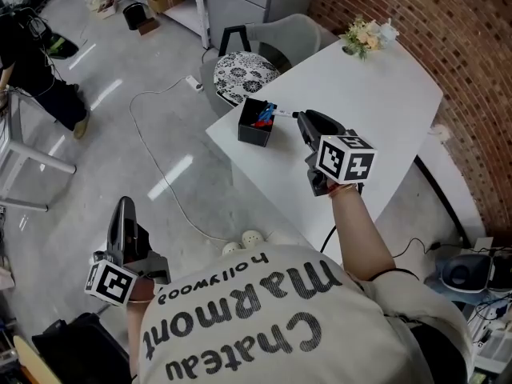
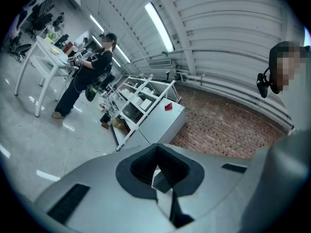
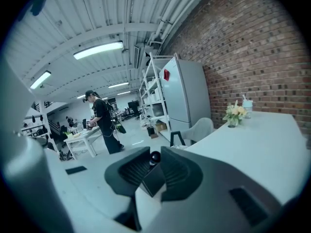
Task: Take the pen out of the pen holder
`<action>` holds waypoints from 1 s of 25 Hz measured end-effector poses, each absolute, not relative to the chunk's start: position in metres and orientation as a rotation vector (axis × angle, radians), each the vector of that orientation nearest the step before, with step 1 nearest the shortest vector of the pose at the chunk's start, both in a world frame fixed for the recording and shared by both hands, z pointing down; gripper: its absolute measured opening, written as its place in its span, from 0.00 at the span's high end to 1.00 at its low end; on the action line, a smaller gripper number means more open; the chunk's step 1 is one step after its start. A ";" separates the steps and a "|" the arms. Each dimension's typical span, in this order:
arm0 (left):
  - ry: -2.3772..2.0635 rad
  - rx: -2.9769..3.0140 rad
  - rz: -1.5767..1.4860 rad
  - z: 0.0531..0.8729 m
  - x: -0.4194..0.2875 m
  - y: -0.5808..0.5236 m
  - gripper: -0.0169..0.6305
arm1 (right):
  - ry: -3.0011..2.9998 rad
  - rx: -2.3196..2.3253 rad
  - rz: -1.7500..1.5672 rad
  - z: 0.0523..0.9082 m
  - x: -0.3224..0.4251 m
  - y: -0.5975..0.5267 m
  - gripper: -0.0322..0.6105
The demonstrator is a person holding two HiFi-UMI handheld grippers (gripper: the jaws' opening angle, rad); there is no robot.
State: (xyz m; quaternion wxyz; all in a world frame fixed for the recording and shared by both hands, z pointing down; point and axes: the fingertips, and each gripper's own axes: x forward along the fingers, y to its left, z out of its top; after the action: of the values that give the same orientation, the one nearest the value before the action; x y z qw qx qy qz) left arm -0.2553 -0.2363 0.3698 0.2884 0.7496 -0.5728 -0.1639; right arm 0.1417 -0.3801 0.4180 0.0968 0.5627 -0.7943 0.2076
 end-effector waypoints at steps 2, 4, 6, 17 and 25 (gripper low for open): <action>-1.519 2.006 -0.434 0.370 -0.254 -0.237 0.97 | -2.351 1.676 0.621 0.417 0.144 -0.377 0.84; -1.509 2.010 -0.432 0.371 -0.252 -0.238 0.97 | -2.349 1.686 0.623 0.417 0.147 -0.374 0.84; -1.500 2.013 -0.431 0.372 -0.251 -0.239 0.97 | -2.351 1.699 0.630 0.417 0.149 -0.371 0.84; -1.448 2.041 -0.434 0.372 -0.250 -0.240 0.97 | -2.320 1.815 0.624 0.409 0.164 -0.353 0.84; -1.366 2.073 -0.437 0.375 -0.248 -0.245 0.97 | -2.224 1.816 0.614 0.416 0.167 -0.327 0.84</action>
State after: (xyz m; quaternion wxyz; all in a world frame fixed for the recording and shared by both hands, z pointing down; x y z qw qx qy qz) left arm -0.2479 -0.2453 0.3746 0.3053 0.7830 -0.5161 -0.1650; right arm 0.1670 -0.3266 0.4157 0.1024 0.6151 -0.7536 0.2081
